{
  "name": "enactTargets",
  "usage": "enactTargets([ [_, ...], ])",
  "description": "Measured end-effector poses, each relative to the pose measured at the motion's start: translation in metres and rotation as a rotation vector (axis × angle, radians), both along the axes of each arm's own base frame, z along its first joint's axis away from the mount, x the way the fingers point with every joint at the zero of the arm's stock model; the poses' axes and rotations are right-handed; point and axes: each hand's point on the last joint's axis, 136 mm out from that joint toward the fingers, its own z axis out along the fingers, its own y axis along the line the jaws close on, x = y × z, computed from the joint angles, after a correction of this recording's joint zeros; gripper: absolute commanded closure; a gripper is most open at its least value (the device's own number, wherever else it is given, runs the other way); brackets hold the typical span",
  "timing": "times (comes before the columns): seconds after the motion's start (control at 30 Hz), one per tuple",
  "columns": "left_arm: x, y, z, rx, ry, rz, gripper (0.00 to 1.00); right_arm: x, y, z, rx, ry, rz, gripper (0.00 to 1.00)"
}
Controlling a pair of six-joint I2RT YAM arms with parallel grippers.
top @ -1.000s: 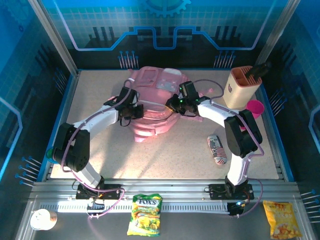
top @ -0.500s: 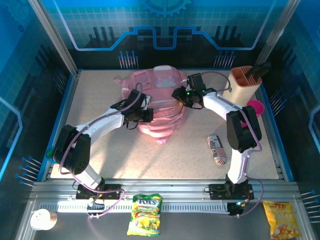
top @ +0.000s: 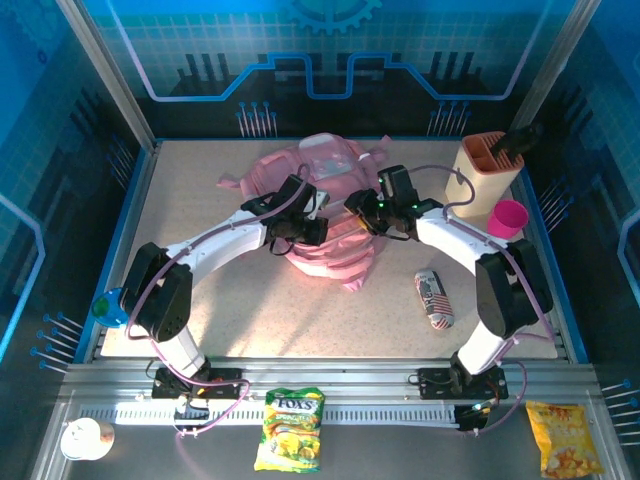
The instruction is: Pack the student bag
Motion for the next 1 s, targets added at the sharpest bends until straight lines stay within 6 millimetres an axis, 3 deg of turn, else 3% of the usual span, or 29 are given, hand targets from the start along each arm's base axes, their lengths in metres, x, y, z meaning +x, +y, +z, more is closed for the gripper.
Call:
enactTargets([
  [0.2,-0.002,0.005,-0.003,0.033,0.005,-0.008,1.00,0.008,0.009,-0.015,-0.017,0.034,0.024,0.65],
  [0.4,-0.003,0.018,-0.009,0.079,0.025,-0.002,1.00,0.012,0.008,-0.013,-0.086,0.009,0.060,0.81],
  [0.7,-0.002,0.068,-0.015,0.120,0.104,0.037,1.00,0.016,0.003,-0.011,-0.155,-0.044,0.097,0.83],
  [0.87,0.010,0.093,-0.007,0.130,0.131,0.095,0.97,0.016,0.003,-0.011,-0.171,-0.062,0.119,0.80],
  [0.93,0.018,0.097,-0.002,0.130,0.133,0.113,0.95,0.017,0.003,-0.010,-0.180,-0.072,0.126,0.75],
  [1.0,0.023,0.100,-0.002,0.132,0.140,0.129,0.82,0.017,0.002,-0.009,-0.194,-0.088,0.139,0.66],
])
